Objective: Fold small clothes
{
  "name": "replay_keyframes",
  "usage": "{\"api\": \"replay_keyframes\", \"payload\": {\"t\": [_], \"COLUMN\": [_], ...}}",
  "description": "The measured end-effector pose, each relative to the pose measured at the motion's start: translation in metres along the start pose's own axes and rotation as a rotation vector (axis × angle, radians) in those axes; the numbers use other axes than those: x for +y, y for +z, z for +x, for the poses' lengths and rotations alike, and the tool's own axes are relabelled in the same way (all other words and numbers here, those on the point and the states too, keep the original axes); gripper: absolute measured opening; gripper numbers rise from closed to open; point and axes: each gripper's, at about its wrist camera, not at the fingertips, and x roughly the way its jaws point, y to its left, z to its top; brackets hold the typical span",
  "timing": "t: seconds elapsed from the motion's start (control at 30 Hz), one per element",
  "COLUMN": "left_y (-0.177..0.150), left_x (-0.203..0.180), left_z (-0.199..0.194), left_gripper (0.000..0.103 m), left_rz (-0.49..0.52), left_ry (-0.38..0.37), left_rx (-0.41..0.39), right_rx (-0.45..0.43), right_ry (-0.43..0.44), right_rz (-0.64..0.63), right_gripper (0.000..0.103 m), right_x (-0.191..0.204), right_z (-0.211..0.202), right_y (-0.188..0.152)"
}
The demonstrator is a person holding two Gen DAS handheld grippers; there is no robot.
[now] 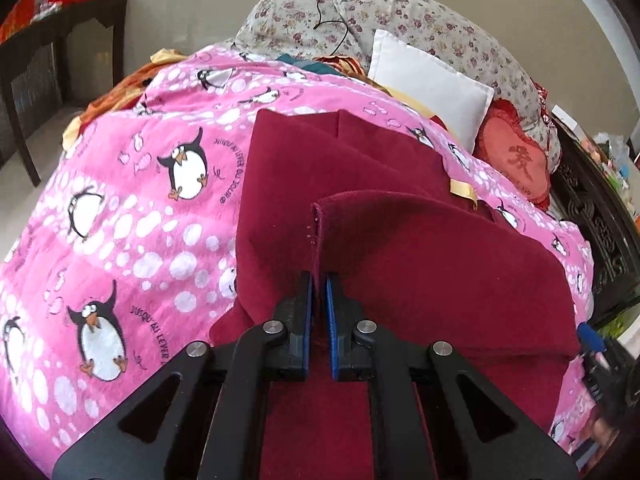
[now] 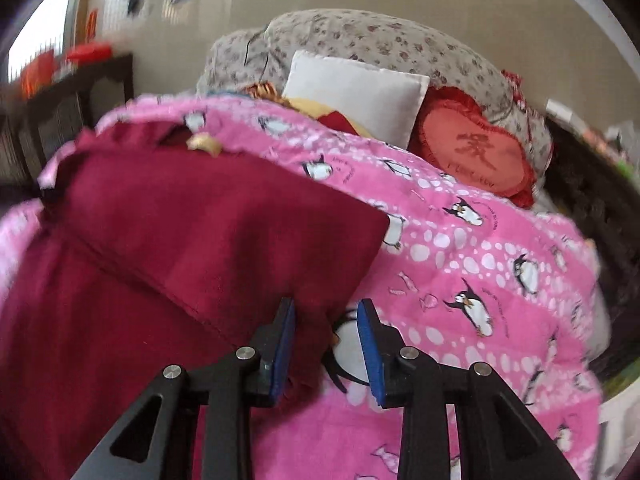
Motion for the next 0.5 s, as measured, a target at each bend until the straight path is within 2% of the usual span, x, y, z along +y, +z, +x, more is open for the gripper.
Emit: {"api": "replay_keyframes", "payload": {"t": [0.17, 0.37, 0.4, 0.5], "left_y": [-0.001, -0.010, -0.013, -0.026], "left_x": [0.008, 0.012, 0.012, 0.010], "left_z": [0.000, -0.024, -0.029, -0.046], "left_gripper": [0.007, 0.022, 0.026, 0.047], "left_rz": [-0.035, -0.032, -0.026, -0.007], "left_ry": [-0.040, -0.055, -0.055, -0.044], "left_rx": [-0.001, 0.007, 0.003, -0.009], "right_rx": [-0.010, -0.047, -0.061, -0.054], "right_ry": [0.016, 0.110, 0.123, 0.144], "right_rz": [0.032, 0.104, 0.098, 0.072], "right_gripper": [0.032, 0.033, 0.034, 0.034], "right_x": [-0.010, -0.013, -0.009, 0.006], "right_z": [0.006, -0.027, -0.032, -0.033], "right_y": [-0.003, -0.007, -0.007, -0.007]}}
